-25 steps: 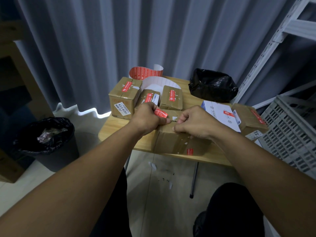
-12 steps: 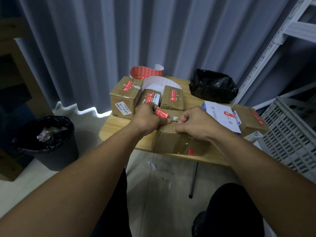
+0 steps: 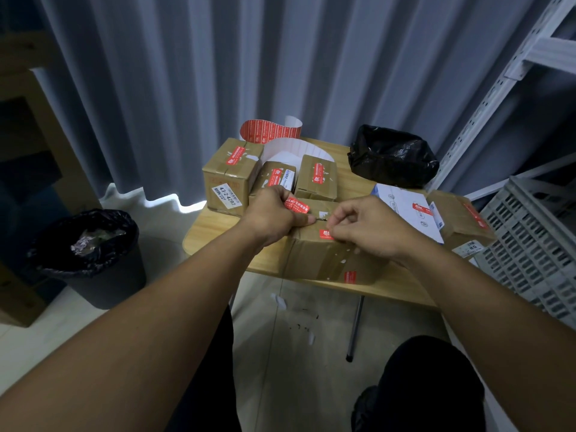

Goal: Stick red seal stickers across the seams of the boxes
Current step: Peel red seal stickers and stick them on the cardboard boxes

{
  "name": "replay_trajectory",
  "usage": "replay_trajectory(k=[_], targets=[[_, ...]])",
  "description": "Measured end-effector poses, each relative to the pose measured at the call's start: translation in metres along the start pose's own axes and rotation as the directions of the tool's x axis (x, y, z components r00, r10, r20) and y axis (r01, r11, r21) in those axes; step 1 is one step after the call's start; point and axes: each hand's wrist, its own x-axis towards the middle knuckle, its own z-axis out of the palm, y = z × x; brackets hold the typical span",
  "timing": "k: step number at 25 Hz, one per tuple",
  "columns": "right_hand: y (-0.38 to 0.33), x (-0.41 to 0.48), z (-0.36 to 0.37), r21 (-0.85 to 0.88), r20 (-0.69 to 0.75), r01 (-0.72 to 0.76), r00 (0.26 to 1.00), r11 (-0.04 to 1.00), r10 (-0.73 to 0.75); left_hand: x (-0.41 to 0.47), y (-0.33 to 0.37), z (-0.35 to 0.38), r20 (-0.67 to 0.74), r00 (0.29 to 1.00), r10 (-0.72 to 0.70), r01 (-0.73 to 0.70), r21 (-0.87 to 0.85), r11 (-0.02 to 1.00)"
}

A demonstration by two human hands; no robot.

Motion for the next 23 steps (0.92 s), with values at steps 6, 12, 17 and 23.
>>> replay_trajectory(k=[6, 12, 17, 23], targets=[[0.001, 0.017, -0.015, -0.069, 0.228, 0.176, 0.961, 0.982, -0.156, 0.001, 0.002, 0.000, 0.000, 1.000, 0.006, -0.006, 0.030, 1.000], [0.006, 0.022, -0.017, -0.068, 0.276, 0.235, 0.938, 0.970, -0.208, 0.002, 0.001, -0.001, 0.022, 1.000, 0.007, -0.008, 0.047, 0.999], [0.001, 0.021, -0.017, -0.095, 0.307, 0.235, 0.931, 0.967, -0.196, 0.002, 0.001, -0.001, 0.019, 1.000, 0.004, -0.005, 0.052, 0.999], [0.003, 0.024, -0.019, 0.009, 0.357, 0.156, 0.922, 0.988, -0.149, 0.002, 0.000, -0.001, 0.012, 1.000, 0.003, -0.004, 0.043, 0.999]])
